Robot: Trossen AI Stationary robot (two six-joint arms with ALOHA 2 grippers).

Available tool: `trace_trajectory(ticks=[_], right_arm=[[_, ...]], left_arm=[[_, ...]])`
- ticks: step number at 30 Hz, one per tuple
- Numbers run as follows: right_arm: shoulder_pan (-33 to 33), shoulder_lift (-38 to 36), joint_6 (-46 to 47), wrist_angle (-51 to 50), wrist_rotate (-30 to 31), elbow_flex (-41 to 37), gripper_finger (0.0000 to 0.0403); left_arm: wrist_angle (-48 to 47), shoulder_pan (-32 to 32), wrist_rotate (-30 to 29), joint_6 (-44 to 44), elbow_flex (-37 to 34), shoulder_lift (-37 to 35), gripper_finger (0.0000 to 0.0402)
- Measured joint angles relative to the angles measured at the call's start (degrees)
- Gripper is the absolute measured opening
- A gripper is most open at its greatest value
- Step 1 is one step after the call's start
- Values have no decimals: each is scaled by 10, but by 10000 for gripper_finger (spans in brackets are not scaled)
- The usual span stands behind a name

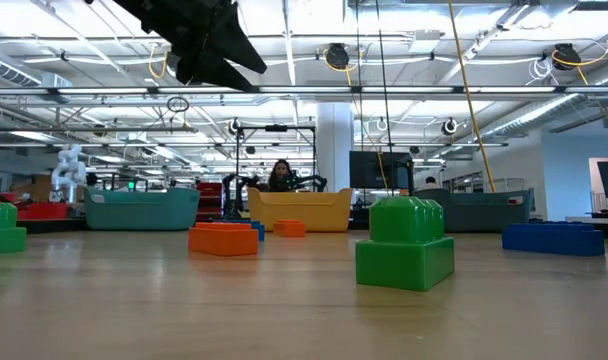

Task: Sort & place blocks by color
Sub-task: Put the green game piece into the dark blue bin

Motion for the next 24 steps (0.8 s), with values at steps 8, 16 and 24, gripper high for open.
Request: trace_trajectory(ticks=[8, 16, 24], right_arm=[[2, 42, 13, -6, 27, 0, 238], [0, 46, 65, -15, 16, 0, 124], [-5, 34, 74, -20, 14, 1, 125]], left_arm=[[0, 1, -10, 24, 0, 0, 273], [0, 9, -10, 37, 0, 0, 273], [0, 12, -10, 36, 0, 0, 273]])
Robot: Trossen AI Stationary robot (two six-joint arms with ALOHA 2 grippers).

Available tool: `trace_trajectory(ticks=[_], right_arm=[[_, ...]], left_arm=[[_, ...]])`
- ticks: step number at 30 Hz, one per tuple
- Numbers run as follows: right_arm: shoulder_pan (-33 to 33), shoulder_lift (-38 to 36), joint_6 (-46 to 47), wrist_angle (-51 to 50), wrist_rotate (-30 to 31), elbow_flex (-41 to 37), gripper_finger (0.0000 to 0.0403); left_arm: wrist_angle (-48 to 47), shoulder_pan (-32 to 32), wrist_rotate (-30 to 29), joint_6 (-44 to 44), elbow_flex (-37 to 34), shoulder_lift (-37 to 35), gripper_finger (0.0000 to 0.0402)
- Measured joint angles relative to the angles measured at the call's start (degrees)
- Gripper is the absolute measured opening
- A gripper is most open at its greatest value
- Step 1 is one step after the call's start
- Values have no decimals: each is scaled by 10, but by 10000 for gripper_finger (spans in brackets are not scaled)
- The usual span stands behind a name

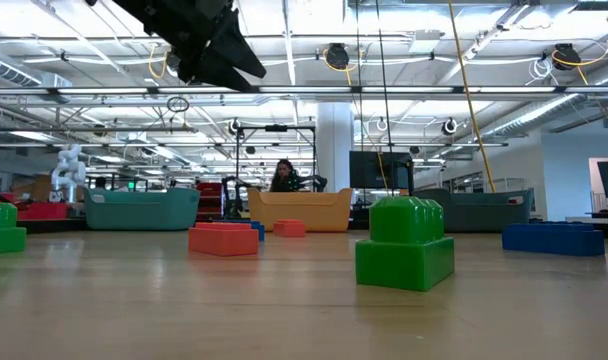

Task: Sort & place blocks by color
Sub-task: Put the green game piece into the dark blue bin

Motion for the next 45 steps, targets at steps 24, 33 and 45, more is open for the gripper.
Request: trace_trajectory(ticks=[24, 33, 45], right_arm=[[-373, -199, -98, -52, 373, 22, 125], [-622, -199, -212, 30, 292, 22, 125], [-918, -199, -317, 60, 173, 22, 125]], left_arm=[[29, -1, 0, 5, 0, 0, 273], [29, -1, 0, 9, 0, 0, 273], [29, -28, 1, 4, 0, 0, 273]])
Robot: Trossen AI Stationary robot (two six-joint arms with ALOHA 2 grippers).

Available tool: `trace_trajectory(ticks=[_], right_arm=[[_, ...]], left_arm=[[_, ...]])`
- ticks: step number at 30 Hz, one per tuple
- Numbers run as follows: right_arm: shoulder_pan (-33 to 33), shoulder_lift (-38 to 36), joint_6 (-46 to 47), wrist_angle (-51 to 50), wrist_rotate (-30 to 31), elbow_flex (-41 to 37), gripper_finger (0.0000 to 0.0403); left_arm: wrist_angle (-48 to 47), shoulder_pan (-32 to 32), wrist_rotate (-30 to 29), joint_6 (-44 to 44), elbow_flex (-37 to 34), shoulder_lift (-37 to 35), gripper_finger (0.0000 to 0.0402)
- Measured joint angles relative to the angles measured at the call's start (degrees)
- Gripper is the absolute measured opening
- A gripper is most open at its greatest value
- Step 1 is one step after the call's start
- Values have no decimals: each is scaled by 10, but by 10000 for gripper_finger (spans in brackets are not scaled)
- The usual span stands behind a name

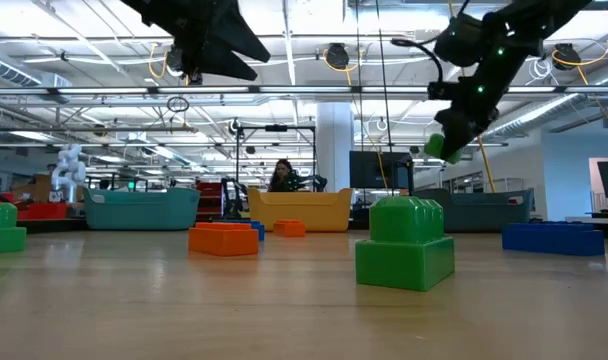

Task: Sort & place blocks by color
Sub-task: Put the green game piece into the dark blue bin

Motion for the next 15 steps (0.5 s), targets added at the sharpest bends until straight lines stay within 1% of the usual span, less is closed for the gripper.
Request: trace_trajectory(ticks=[3, 6, 9, 15], right_arm=[[-51, 0, -8, -2, -14, 0, 125], [-90, 0, -8, -5, -31, 0, 125], [-119, 6, -8, -8, -42, 0, 125], [-154, 46, -25, -9, -43, 0, 125]], left_arm=[[0, -3, 0, 0, 0, 0, 273], [0, -5, 0, -1, 0, 0, 273], [1, -5, -1, -1, 0, 0, 273], [1, -5, -36, -15, 0, 0, 273]])
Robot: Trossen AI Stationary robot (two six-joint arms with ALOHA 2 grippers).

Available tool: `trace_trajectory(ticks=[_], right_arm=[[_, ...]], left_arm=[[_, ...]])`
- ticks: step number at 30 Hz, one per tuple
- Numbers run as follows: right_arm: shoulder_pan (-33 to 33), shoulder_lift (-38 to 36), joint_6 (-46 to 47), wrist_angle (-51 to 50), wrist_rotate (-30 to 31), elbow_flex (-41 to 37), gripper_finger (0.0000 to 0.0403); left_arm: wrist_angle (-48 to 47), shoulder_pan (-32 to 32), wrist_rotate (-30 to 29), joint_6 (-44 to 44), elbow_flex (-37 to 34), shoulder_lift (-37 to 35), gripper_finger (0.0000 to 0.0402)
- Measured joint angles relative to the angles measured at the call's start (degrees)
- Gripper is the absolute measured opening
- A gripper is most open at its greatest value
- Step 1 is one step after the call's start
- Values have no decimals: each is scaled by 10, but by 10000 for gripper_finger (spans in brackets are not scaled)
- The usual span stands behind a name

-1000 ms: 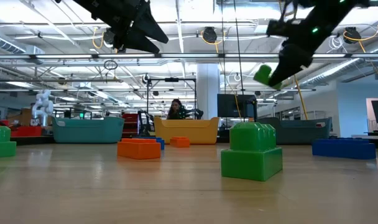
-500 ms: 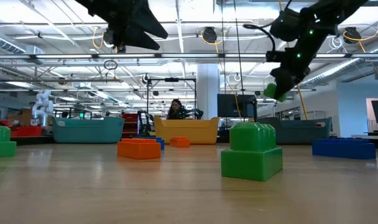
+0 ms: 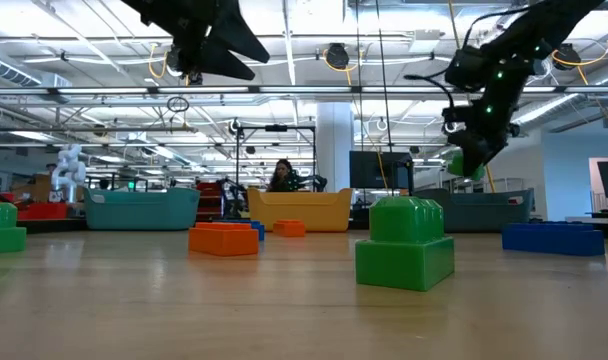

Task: Sort & place blocks by color
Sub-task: Put the green game piece into the dark blue bin, then put the blue game piece into the blue bin

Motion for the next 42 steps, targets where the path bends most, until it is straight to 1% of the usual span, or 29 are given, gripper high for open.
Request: trace_trajectory(ticks=[3, 8, 10, 12, 15, 18, 22, 27, 38, 40, 42], right_arm=[[-8, 25, -1, 0, 0, 0, 125], [-11, 47, -13, 9, 0, 0, 127], [-11, 47, -13, 18, 0, 0, 153], [-11, 47, -13, 30, 1, 0, 187], [-11, 47, 4, 43, 18, 0, 231], [-11, 47, 32, 41, 18, 0, 260], [-11, 47, 36, 42, 18, 0, 284], [-11, 47, 40, 39, 18, 0, 298], [-8, 46, 16, 34, 16, 0, 299], [-5, 41, 17, 34, 0, 0, 299], [-1, 33, 24, 34, -33, 0, 299]], left_arm=[[0, 0, -21, -16, 0, 0, 273], [1, -15, -25, -58, 0, 8, 273], [-4, -24, -24, -66, 0, 19, 273], [1, -32, -26, -67, -1, 31, 273], [1, -37, -35, -77, 0, 51, 273], [2, -39, -37, -86, -1, 66, 273], [0, -39, -38, -93, -1, 68, 273], [0, -39, -38, -92, -1, 67, 273], [0, -37, -38, -69, -1, 66, 273], [-1, -37, -38, -61, -1, 66, 274], [-1, -37, -38, -54, 0, 66, 273]])
